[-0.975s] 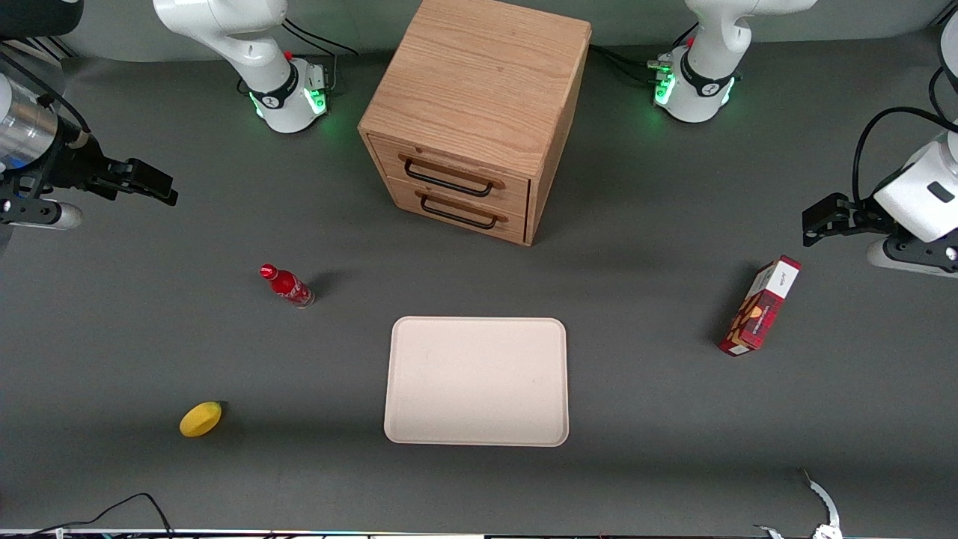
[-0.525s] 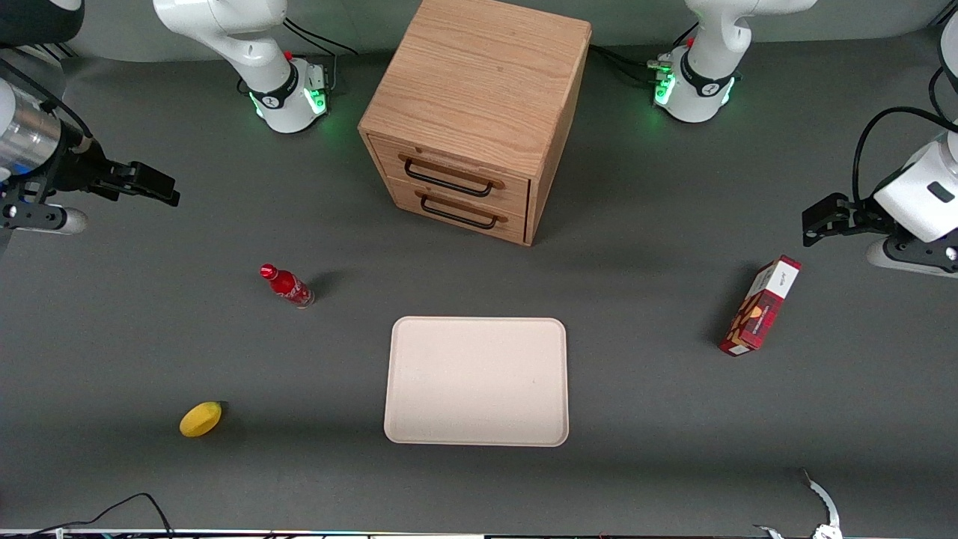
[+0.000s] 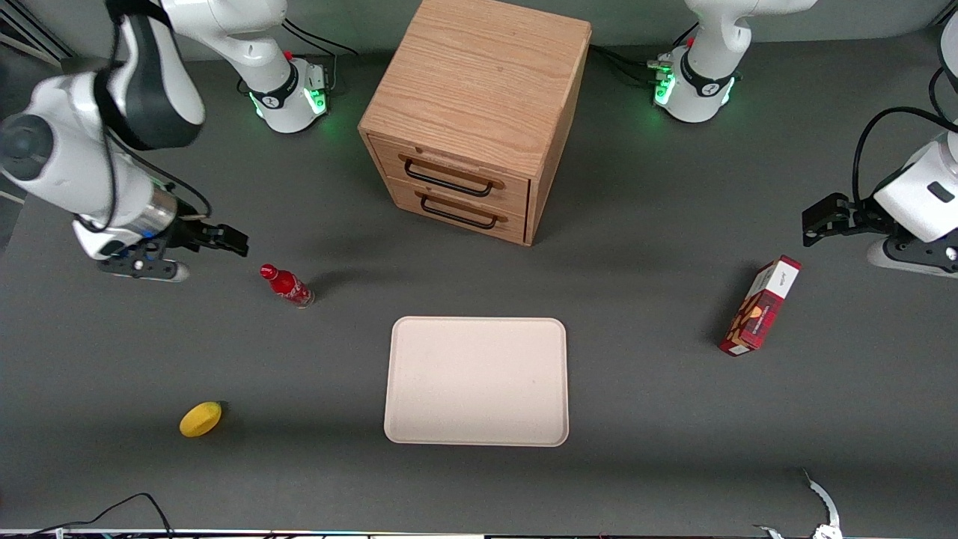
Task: Place coke bottle on tray
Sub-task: 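Move the right gripper down to the red Coca-Cola bottle, then close the right gripper around the bottle's cap end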
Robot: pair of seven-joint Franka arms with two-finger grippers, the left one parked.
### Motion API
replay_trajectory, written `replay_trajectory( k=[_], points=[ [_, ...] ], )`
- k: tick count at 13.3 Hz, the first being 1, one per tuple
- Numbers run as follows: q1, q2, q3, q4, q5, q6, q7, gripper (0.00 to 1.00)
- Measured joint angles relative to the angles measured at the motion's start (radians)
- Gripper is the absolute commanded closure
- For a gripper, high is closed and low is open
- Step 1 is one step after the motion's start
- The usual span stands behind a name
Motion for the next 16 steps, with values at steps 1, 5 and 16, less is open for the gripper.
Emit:
replay_trajectory(
  k=[1,5,16],
  points=[
    [0.001,0.004,0.001,-0.036,0.0,0.049,0.002,0.0],
    [0.003,0.041,0.043,-0.116,0.002,0.217,0.047,0.0],
    [0.004,0.107,0.063,-0.144,0.002,0.327,0.063,1.0]
  ],
)
